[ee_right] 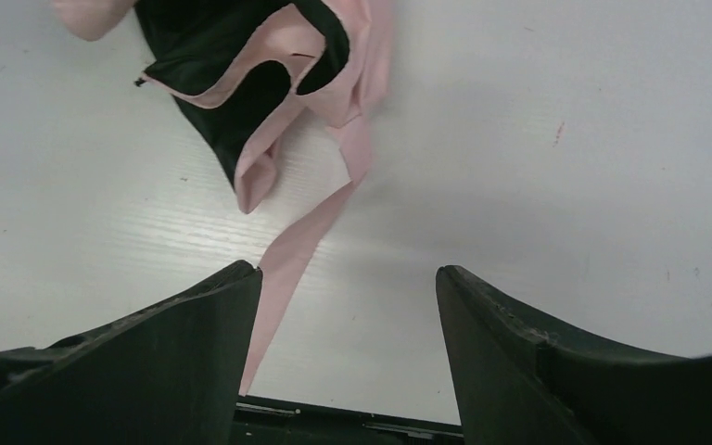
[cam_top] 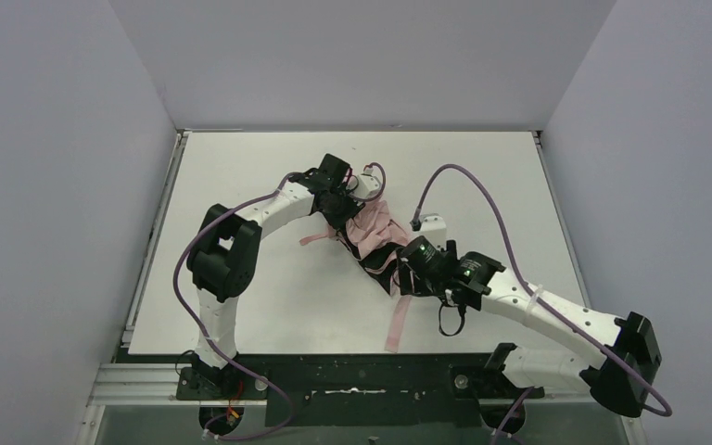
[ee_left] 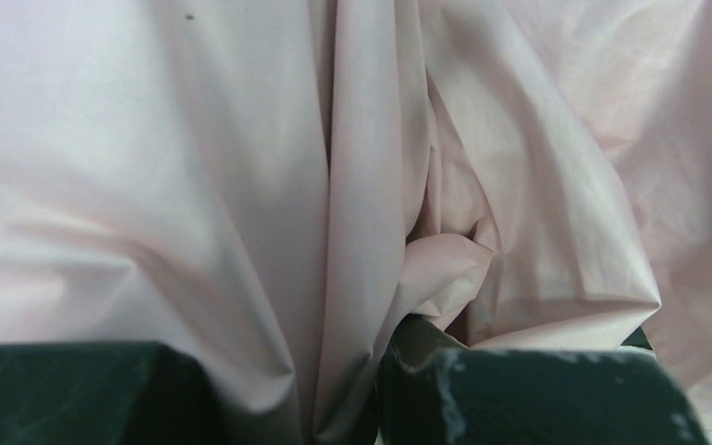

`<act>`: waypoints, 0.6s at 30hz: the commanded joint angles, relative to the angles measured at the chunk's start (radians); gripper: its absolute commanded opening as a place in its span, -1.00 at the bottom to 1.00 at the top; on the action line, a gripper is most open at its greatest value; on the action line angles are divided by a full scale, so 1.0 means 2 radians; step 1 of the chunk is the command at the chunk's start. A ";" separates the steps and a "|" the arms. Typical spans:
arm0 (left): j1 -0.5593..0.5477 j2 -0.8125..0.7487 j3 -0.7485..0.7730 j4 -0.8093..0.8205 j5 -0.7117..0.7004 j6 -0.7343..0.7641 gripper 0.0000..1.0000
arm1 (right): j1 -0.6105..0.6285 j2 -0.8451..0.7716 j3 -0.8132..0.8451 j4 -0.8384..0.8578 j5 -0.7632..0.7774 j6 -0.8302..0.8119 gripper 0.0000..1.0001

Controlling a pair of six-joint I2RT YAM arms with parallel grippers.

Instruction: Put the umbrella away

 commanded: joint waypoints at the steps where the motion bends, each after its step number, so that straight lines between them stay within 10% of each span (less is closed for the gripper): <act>1: 0.000 -0.008 -0.003 -0.008 0.010 0.006 -1.00 | -0.042 0.027 0.003 -0.009 -0.042 -0.022 0.44; 11: -0.001 -0.005 0.000 -0.012 0.013 0.005 -1.00 | -0.107 0.128 -0.003 0.092 -0.070 -0.067 0.28; 18: -0.002 -0.004 0.001 -0.013 0.014 0.005 -1.00 | -0.120 0.167 0.000 0.104 -0.054 -0.070 -0.22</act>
